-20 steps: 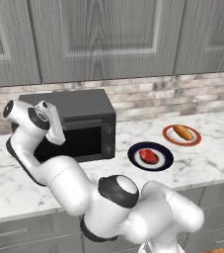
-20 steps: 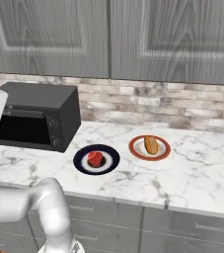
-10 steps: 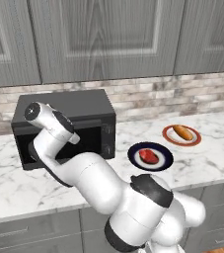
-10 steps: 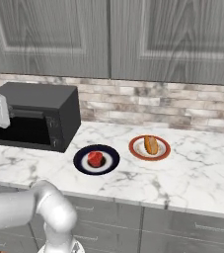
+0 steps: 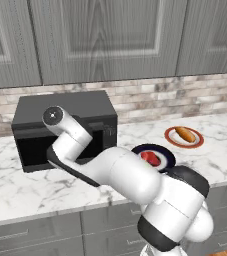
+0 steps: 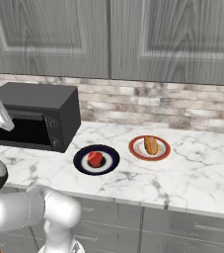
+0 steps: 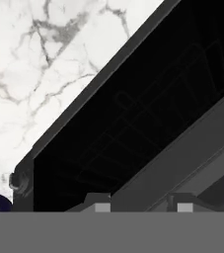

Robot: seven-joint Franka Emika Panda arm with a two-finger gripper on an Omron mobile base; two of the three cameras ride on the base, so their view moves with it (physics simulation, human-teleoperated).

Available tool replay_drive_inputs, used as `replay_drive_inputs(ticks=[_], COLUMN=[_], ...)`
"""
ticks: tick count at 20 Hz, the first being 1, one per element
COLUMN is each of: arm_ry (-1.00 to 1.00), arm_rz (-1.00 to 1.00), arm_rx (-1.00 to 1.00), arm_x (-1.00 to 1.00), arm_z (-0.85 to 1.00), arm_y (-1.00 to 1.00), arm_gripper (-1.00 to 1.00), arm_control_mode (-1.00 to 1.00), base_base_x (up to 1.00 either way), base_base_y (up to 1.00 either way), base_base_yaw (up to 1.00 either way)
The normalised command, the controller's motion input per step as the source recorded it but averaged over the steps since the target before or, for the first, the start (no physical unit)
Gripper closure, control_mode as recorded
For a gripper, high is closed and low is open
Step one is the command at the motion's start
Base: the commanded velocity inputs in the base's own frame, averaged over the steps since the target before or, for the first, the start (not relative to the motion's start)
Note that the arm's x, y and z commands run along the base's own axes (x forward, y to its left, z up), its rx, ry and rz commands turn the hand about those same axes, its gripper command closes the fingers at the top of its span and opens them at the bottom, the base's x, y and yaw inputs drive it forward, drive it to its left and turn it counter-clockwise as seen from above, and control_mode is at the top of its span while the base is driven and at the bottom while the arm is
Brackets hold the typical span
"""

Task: Open the toaster oven door. Place the hotdog bun on the top rack in the toaster oven and place the steak on the bottom rack.

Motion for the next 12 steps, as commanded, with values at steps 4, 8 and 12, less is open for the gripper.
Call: replay_drive_inputs(ticks=[4, 8, 12], arm_ry=[0.06, 0.1, 0.12], arm_rz=[0.15, 0.08, 0.03], arm_rx=[0.0, -0.02, -0.05], arm_x=[-0.36, -0.44, -0.47], arm_z=[-0.94, -0.94, -0.94], arm_y=[0.0, 0.01, 0.05], arm_gripper=[1.0, 1.0, 1.0], arm_control_mode=[-1.0, -1.0, -1.0], base_base_x=[0.0, 0.0, 0.0], base_base_y=[0.0, 0.0, 0.0], base_base_yaw=[0.0, 0.0, 0.0])
